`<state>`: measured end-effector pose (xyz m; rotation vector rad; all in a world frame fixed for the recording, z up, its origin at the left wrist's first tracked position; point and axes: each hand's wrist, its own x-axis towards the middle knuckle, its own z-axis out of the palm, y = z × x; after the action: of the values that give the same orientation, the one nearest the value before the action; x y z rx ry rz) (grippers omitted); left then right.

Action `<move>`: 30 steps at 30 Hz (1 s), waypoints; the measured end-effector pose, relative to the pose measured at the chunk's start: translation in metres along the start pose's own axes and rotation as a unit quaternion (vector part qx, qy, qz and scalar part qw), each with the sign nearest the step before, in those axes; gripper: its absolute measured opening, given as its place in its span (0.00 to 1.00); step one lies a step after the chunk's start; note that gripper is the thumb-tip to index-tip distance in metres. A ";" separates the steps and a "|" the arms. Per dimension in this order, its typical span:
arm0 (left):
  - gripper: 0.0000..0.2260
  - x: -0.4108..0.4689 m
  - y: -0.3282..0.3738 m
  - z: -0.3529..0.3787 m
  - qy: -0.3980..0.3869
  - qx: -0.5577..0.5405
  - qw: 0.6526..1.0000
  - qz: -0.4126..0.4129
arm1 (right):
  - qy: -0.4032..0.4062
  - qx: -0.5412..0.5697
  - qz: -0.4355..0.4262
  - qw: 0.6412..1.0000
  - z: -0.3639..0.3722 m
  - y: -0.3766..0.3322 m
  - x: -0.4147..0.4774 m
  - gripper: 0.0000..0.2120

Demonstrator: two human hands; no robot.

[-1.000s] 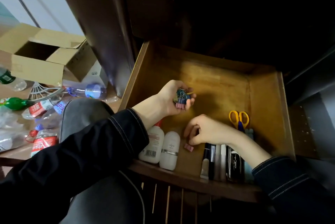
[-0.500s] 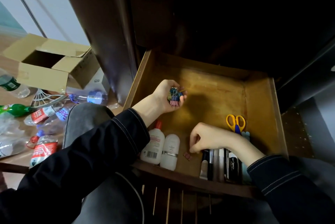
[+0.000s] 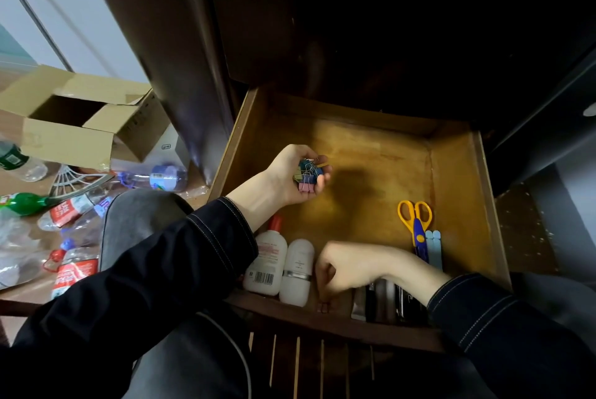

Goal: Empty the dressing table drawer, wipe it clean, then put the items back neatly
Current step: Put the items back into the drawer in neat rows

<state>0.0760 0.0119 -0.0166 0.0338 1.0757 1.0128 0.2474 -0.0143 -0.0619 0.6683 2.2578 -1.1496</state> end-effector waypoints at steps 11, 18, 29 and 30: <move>0.07 0.000 0.000 0.001 0.014 -0.004 1.000 0.001 | -0.017 0.052 0.008 0.998 0.004 0.003 0.000 0.07; 0.07 0.000 -0.003 0.001 0.013 0.001 1.000 -0.007 | -0.017 0.070 0.010 0.997 -0.005 0.009 -0.002 0.10; 0.11 -0.003 -0.011 0.007 -0.062 0.114 0.989 -0.074 | 0.507 0.195 0.024 0.839 -0.060 0.034 -0.032 0.05; 0.10 -0.004 -0.012 0.008 -0.066 0.119 0.988 -0.077 | 0.506 0.199 0.012 0.839 -0.060 0.032 -0.033 0.04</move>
<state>0.0896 0.0055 -0.0157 0.2054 1.0550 0.7297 0.2784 0.0458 -0.0288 1.8161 2.7894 -1.4827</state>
